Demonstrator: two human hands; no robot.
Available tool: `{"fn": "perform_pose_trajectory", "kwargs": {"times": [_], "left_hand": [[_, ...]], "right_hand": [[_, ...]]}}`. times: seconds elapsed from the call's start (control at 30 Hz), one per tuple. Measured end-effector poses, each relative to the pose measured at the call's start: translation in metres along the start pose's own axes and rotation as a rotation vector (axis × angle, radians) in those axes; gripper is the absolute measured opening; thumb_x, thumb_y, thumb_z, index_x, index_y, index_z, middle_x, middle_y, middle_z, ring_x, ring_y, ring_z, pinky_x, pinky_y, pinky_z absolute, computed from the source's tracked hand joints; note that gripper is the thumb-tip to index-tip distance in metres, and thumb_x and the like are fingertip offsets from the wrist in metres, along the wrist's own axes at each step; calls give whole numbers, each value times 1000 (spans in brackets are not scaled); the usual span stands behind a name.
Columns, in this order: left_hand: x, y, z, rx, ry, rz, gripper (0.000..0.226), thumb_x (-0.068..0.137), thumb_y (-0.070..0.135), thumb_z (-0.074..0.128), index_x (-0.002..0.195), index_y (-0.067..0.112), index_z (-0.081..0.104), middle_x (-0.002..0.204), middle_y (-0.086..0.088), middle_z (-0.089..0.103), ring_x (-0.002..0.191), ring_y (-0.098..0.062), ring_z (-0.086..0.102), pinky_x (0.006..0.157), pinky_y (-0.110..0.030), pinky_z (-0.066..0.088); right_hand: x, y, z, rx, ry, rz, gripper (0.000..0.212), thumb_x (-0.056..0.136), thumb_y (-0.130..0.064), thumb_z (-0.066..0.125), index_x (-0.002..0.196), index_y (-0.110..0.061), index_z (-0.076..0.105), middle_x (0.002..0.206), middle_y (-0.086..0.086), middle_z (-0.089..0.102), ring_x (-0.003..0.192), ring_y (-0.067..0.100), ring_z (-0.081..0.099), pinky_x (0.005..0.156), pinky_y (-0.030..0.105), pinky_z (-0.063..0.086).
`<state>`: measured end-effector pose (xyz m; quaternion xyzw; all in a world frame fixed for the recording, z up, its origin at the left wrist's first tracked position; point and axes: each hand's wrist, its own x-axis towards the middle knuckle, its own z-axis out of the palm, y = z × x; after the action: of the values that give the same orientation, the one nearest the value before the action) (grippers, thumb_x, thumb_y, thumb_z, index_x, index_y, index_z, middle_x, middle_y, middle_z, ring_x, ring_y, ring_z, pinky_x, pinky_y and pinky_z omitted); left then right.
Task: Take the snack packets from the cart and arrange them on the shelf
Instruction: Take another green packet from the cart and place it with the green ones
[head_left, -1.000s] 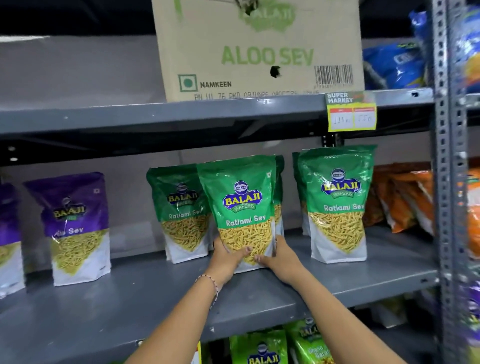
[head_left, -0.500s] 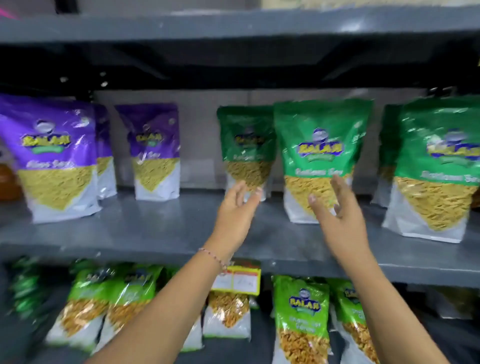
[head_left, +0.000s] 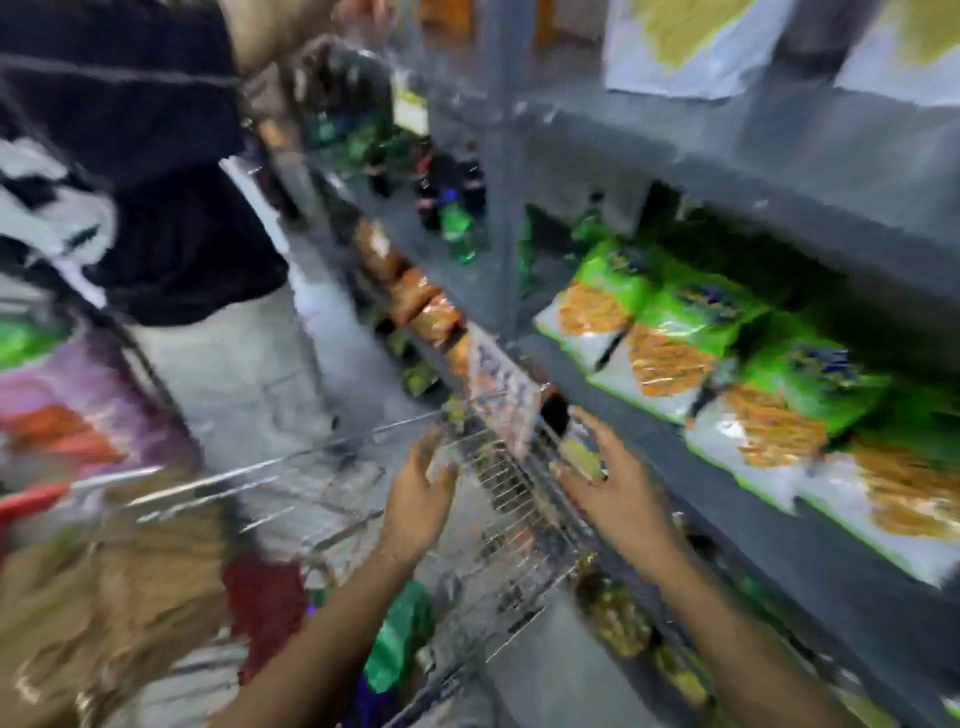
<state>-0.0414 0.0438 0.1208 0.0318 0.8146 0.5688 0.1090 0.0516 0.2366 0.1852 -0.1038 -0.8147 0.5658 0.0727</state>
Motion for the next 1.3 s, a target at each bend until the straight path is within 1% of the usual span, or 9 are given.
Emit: {"fn": "perform_pose_trajectory", "kwargs": {"times": [0.13,0.3,0.43,0.57,0.8,0.9,1.0,1.17,1.3], "left_hand": [[-9,-116,-44,232,84,-302,49,76,13,69,123,20,57,111,-20,69,102,-36,66,88,-40,51],[-18,-206,-54,307,50,-739,99,61,55,78,130,-7,44,116,-26,63,99,-36,63,97,-42,48],[-10,-183,-61,316,301,-788,61,73,14,68,132,13,49,117,-23,67,104,-37,64,84,-37,48],[20,-187,-77,252,451,-840,32,75,5,62,106,5,66,109,-24,70,105,-39,64,88,-39,50],[51,-206,-86,262,-46,-952,48,75,19,75,118,1,62,110,-19,69,94,-28,68,70,-31,54],[62,-200,-87,219,-166,-1015,12,79,18,70,81,9,62,74,-4,60,57,-16,58,50,-26,51],[70,-187,-83,146,-260,-1072,33,87,20,61,58,11,47,37,-1,46,20,-10,41,28,-11,36],[80,-187,-75,-92,-152,-1085,37,90,17,54,55,13,42,28,3,34,21,-7,26,33,-9,35],[80,-162,-78,-371,-69,-908,34,92,22,50,60,14,53,37,4,51,31,-7,43,44,-17,47]], "right_hand": [[24,67,71,-186,-243,166,55,86,4,67,137,-7,50,120,-1,58,113,11,55,88,4,43],[31,126,129,-364,-578,308,61,89,-4,65,144,-17,43,147,5,48,103,7,61,73,15,45],[25,142,157,-463,-776,409,55,92,5,55,141,-19,46,119,-5,57,59,-6,47,49,10,34],[13,154,174,-594,-917,396,47,90,1,53,133,-18,51,120,12,65,84,19,64,68,31,55],[13,178,198,-615,-958,338,98,71,-23,83,149,-32,25,141,12,53,115,27,61,95,40,52],[13,181,202,-796,-981,260,126,65,-45,83,155,-23,-2,162,14,21,146,34,28,115,53,32],[16,170,207,-959,-965,95,103,86,-57,56,154,-16,-8,163,4,-8,151,22,0,122,52,12],[33,143,205,-1044,-733,-61,34,96,-8,46,129,-9,54,121,11,69,103,26,69,85,34,56],[62,100,175,-915,-571,-12,23,97,-14,51,116,-17,62,93,2,74,73,22,70,55,26,48]]}}
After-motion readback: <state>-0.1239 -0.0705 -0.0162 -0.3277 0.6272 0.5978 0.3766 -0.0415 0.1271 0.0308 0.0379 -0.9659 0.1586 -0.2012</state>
